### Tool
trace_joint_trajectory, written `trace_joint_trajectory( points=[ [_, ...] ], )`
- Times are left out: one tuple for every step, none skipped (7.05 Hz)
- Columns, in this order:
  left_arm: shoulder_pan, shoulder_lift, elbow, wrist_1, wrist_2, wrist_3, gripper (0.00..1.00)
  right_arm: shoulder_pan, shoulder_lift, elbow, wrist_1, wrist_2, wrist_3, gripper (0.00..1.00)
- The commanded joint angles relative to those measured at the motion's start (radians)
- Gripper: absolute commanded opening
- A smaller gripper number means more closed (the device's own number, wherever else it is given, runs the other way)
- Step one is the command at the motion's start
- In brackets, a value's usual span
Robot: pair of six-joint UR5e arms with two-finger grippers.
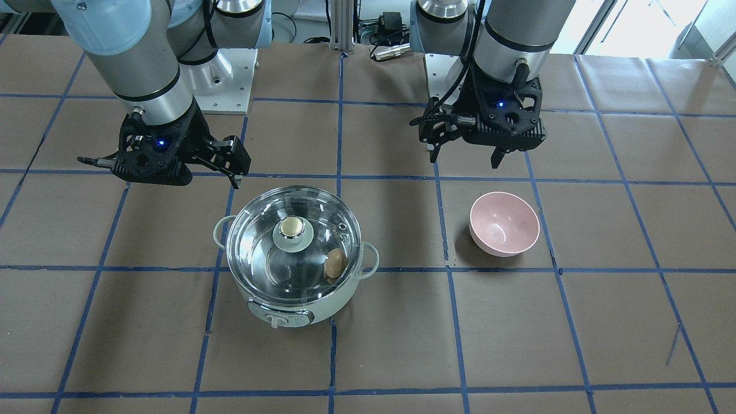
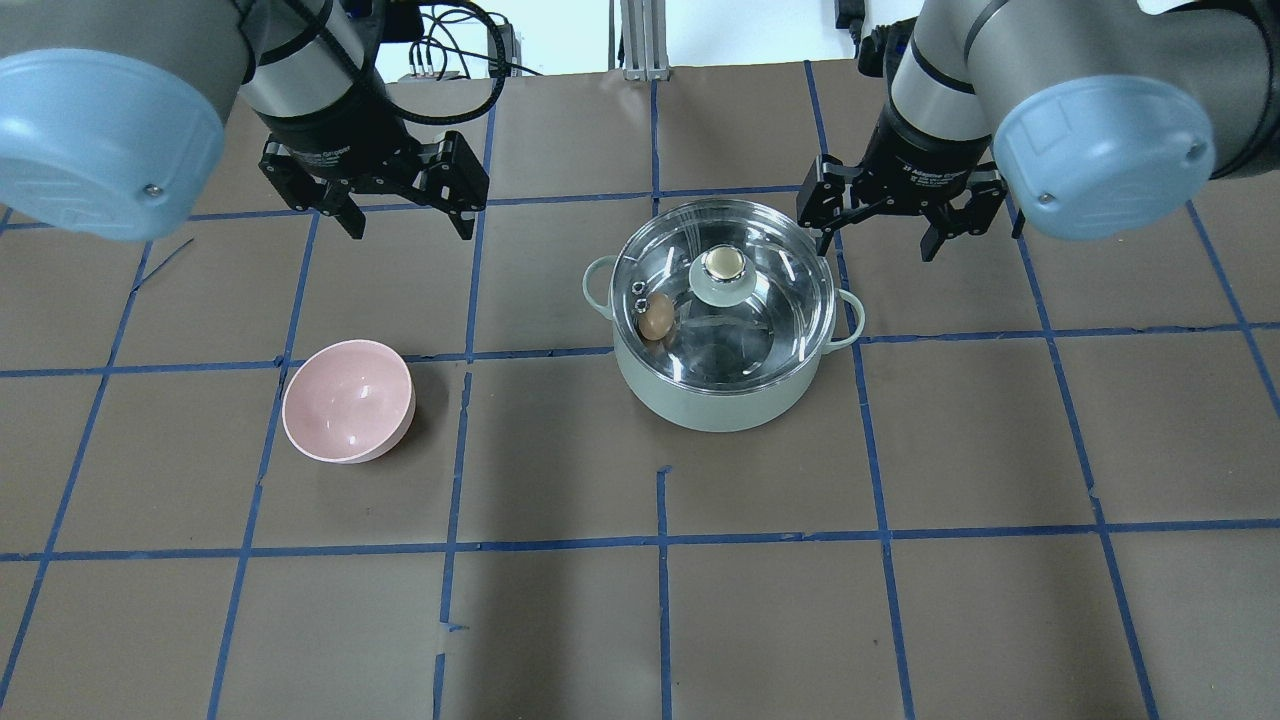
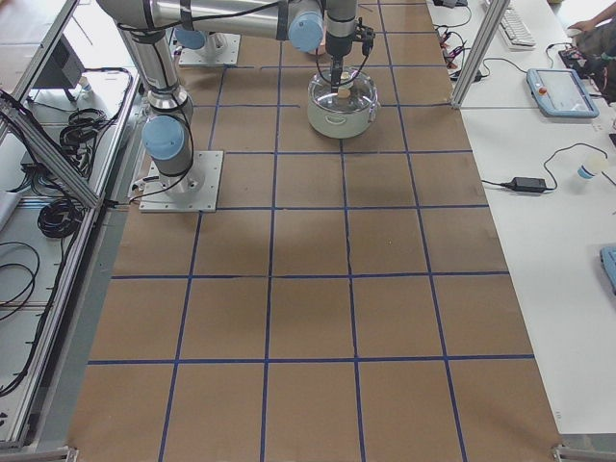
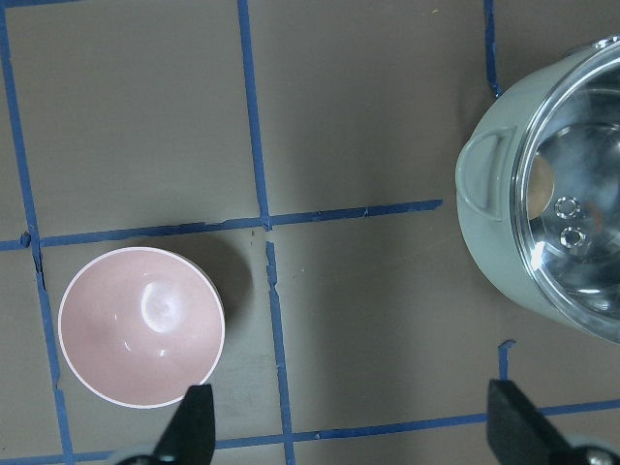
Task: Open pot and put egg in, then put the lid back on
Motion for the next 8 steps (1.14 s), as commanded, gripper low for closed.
trace_joint_trajectory(
  points=[
    [0.0, 0.0, -0.001, 0.0, 0.002, 0.0, 1.0, 0.0, 0.0, 0.003, 0.0, 0.001, 0.001, 1.0],
    [-0.001, 0.003, -0.003, 0.0, 0.002, 0.0, 1.0, 0.0, 0.0, 0.003, 0.0, 0.001, 0.001, 1.0],
    [-0.002, 0.005, -0.003, 0.0, 0.002, 0.0, 1.0, 0.0, 0.0, 0.003, 0.0, 0.001, 0.001, 1.0],
    [-0.002, 0.005, -0.004, 0.0, 0.002, 0.0, 1.0, 0.0, 0.0, 0.009, 0.0, 0.001, 0.0, 1.0],
    [-0.002, 0.005, -0.007, 0.001, 0.001, 0.0, 1.0, 0.0, -0.001, 0.017, -0.002, 0.004, 0.0, 1.0],
    [-0.002, 0.005, -0.007, 0.003, -0.001, 0.0, 1.0, 0.0, 0.0, 0.017, -0.002, 0.006, 0.001, 1.0],
    [0.0, 0.005, -0.004, 0.003, 0.0, 0.0, 1.0, -0.001, -0.001, 0.015, -0.002, 0.007, 0.001, 1.0],
    [-0.001, 0.005, -0.012, 0.004, 0.0, 0.002, 1.0, -0.001, 0.0, 0.017, -0.003, 0.007, 0.001, 1.0]
  ],
)
